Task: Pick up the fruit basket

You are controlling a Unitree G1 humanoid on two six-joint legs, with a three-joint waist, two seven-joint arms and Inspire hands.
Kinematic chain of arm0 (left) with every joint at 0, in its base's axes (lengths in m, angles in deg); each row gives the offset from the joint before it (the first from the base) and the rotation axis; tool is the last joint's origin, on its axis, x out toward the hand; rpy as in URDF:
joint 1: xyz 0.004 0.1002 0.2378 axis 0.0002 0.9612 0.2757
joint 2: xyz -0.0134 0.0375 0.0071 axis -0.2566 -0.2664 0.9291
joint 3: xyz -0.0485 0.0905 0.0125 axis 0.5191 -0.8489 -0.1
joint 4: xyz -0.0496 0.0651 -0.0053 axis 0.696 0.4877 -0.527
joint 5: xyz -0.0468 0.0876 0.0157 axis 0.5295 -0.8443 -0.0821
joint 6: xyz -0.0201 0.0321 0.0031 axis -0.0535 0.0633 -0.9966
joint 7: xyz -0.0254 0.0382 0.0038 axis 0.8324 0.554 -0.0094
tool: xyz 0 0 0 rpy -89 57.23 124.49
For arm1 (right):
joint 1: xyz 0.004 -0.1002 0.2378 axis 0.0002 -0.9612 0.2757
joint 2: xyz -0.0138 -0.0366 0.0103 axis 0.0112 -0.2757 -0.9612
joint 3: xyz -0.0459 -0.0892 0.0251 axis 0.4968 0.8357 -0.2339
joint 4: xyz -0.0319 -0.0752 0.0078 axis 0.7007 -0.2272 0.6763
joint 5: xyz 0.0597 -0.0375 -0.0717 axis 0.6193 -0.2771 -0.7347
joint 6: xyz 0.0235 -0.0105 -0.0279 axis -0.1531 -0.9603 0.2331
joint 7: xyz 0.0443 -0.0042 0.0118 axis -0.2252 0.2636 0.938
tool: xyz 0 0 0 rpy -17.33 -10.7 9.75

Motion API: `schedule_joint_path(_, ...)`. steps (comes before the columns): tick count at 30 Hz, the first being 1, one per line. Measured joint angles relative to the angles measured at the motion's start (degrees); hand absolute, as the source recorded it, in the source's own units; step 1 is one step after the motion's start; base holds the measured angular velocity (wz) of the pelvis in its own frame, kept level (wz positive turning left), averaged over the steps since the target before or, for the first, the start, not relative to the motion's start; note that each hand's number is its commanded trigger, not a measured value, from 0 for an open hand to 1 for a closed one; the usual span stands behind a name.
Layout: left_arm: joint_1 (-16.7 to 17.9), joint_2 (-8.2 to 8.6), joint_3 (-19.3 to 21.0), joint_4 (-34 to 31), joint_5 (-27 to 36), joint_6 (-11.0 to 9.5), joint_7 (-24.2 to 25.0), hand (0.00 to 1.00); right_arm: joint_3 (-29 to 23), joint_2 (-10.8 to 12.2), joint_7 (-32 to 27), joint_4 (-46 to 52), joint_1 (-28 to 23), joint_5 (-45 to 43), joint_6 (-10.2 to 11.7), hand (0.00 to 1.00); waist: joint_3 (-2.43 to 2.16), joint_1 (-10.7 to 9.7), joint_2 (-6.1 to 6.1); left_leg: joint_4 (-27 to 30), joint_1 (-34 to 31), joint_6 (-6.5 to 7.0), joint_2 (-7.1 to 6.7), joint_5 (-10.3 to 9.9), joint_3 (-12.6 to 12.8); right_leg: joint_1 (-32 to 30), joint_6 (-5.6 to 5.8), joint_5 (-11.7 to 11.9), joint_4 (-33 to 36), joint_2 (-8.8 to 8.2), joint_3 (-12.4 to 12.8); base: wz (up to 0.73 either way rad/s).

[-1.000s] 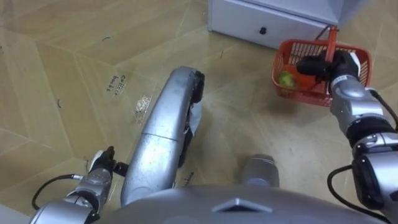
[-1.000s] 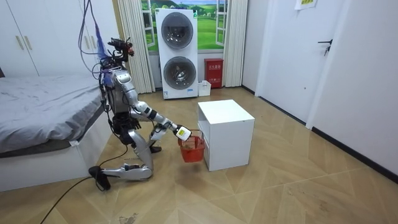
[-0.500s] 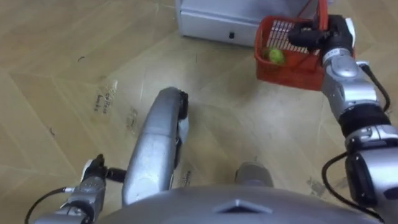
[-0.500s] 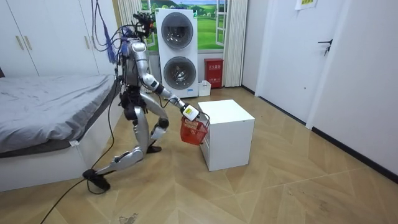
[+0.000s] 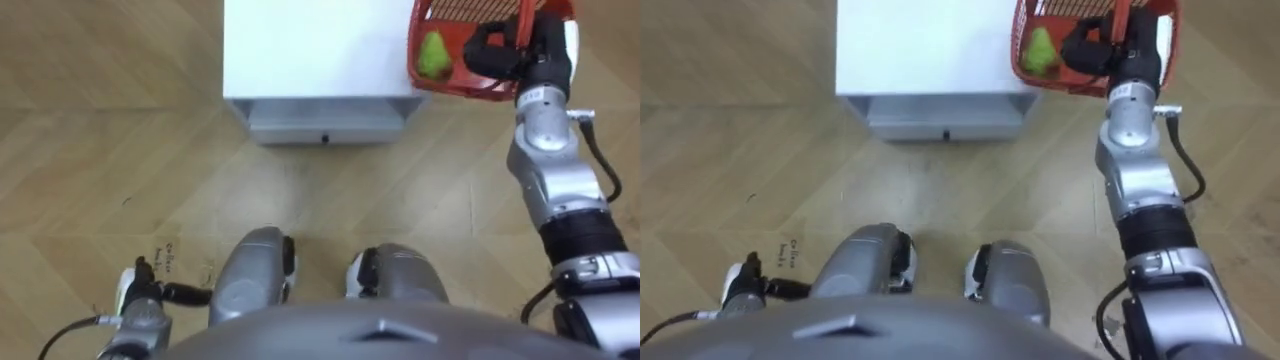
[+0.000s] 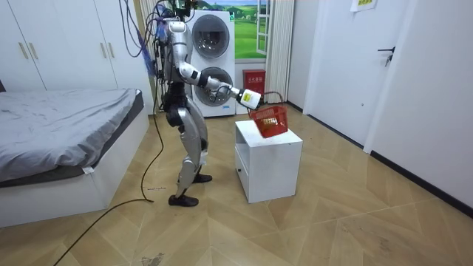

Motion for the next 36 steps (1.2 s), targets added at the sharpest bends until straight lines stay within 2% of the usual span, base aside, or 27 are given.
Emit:
schedule_joint_path(1,0.3,0.15,-0.09,-0.42,-0.6,0.53,-0.02,0.0,-0.18,-0.05,0.16,0.6,-0.35,-0.46,0.29,1.0,-0.1,-0.05,-0.02,-1.27,1.41,0.34,0.08,0.42,0.4,2.07,0.27,0.92,-2.56,0.49,-0.31,0.32)
schedule_joint_path(3,1.39,0.45,-0.35,-0.97,-1.36,1.73,0.0,0.0,-0.87,-0.11,0.9,3.3,-0.62,-0.42,1.38,1.0,-0.26,0.78,-0.89,-7.56,7.42,0.41,-0.38,1.53,1.03,7.87,1.03,3.77,-11.03,0.87,-1.15,0.06)
schedule_joint_path(6,2.31,0.35,0.12,-1.64,-1.47,3.93,0.0,0.0,-0.88,-0.21,1.57,7.03,-0.82,-0.62,1.89,1.0,-0.35,1.0,-1.11,-10.96,11.42,0.22,-1.18,1.7,1.37,12.13,1.13,4.6,-15.13,0.61,-1.7,-0.07)
schedule_joint_path(10,2.74,0.58,1.59,-2.81,-3.51,4.79,0.64,0.0,-0.85,-0.49,3.02,9.16,-1.29,-0.68,1.88,1.0,-0.3,1.61,-1.33,-13.46,14.11,-0.29,-1.45,2.15,1.44,13.96,1.08,4.65,-15.91,0.55,-1.6,-0.04)
schedule_joint_path(15,3.58,0.62,2.57,-3.86,-4.04,5.0,3.92,0.0,-0.68,-0.59,6.02,11.01,-1.7,-0.86,1.88,1.0,-0.23,1.73,-1.11,-13.32,14.9,-0.4,-1.29,2.2,0.95,16.22,0.43,5.06,-18.37,1.3,-1.81,0.04)
schedule_joint_path(19,3.86,0.65,2.77,-3.89,-4.05,5.16,5.48,0.0,-0.34,-0.6,6.76,11.46,-1.7,-0.87,1.88,1.0,0.05,2.34,-0.48,-13.27,15.05,-0.57,-1.05,2.3,0.79,16.55,0.33,5.13,-18.38,1.48,-2.44,0.03)
schedule_joint_path(20,3.87,0.77,2.76,-3.89,-4.05,5.15,5.52,0.0,-0.2,-0.6,6.95,11.46,-1.74,-0.87,1.88,1.0,0.3,2.31,-0.1,-13.3,15.38,-0.58,-1.09,2.31,0.54,16.99,0.33,5.13,-18.4,1.48,-2.93,0.12)
schedule_joint_path(24,3.9,0.85,2.77,-3.84,-6.24,4.95,5.57,0.0,0.63,-0.6,7.91,11.46,-1.78,-3.1,1.89,1.0,0.23,3.26,0.42,-14.25,15.85,-1.19,-1.21,2.68,0.04,16.99,0.33,5.13,-18.33,1.48,-3.29,0.03)
schedule_joint_path(31,3.92,0.85,2.78,-3.96,-6.41,4.96,6.64,0.0,1.47,0.01,10.04,11.47,-1.77,-2.92,1.89,1.0,0.15,3.64,0.26,-14.37,15.71,-1.2,-1.76,2.69,0.15,16.93,0.34,5.13,-18.01,1.16,-4.11,0.04)
schedule_joint_path(34,3.78,0.85,2.77,-3.82,-6.45,4.9,6.71,0.0,1.46,0.34,11.07,11.45,-1.79,-3.89,1.89,1.0,0.13,3.58,0.26,-14.35,15.78,-1.02,-1.84,2.73,0.21,16.92,0.54,5.01,-16.81,0.56,-4.77,0.01)
schedule_joint_path(36,3.52,0.82,2.77,-3.84,-6.32,4.98,7.18,0.0,1.42,0.48,11.04,10.59,-1.78,-3.54,1.89,1.0,0.15,3.45,0.2,-13.74,15.8,-0.32,-1.96,2.46,0.74,16.5,0.95,4.77,-15.01,0.08,-4.68,0.0)
